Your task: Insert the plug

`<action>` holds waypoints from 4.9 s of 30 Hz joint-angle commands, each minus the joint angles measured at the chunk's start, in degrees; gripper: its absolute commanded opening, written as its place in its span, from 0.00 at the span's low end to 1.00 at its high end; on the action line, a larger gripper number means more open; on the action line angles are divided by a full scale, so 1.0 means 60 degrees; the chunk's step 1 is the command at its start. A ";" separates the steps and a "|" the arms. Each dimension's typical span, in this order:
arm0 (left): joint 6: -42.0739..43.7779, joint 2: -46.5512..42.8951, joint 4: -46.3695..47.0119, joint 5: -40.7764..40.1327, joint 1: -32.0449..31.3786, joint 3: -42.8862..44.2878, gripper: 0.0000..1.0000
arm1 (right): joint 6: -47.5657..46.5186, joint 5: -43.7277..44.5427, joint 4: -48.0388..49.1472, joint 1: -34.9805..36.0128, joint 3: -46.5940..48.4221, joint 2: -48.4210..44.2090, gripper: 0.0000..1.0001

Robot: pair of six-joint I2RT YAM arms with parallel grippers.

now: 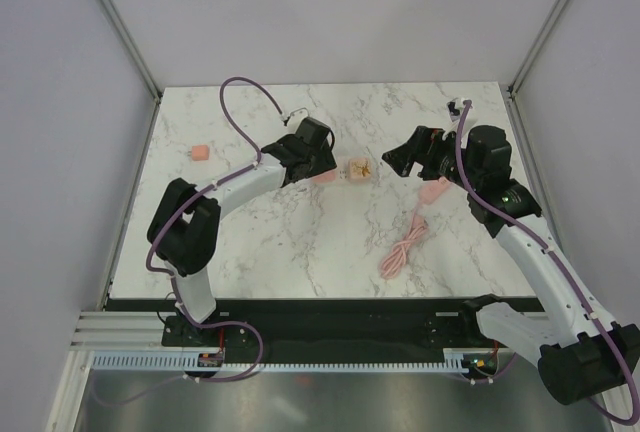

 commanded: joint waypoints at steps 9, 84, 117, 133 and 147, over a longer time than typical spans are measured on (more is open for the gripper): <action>-0.0585 0.0105 0.0453 -0.0098 -0.0232 0.0223 0.02 | -0.0182 0.0216 0.0160 -0.0046 -0.0065 0.0086 0.98; -0.0189 0.0310 -0.0880 -0.1828 -0.0759 0.1410 0.02 | -0.1281 -0.1132 0.2182 -0.0207 0.1385 0.7235 0.50; -0.0555 0.0895 -0.0646 -0.1593 -0.0847 0.1571 0.02 | -0.1237 -0.1205 0.2123 -0.0207 0.1443 0.7264 0.46; -0.0643 0.0882 -0.0602 -0.1665 -0.0906 0.1659 0.02 | -0.1237 -0.1249 0.2109 -0.0207 0.1472 0.7323 0.44; -0.0570 0.0633 -0.0470 -0.1768 -0.1008 0.1572 0.02 | -0.1252 -0.1234 0.2094 -0.0222 0.1531 0.7367 0.42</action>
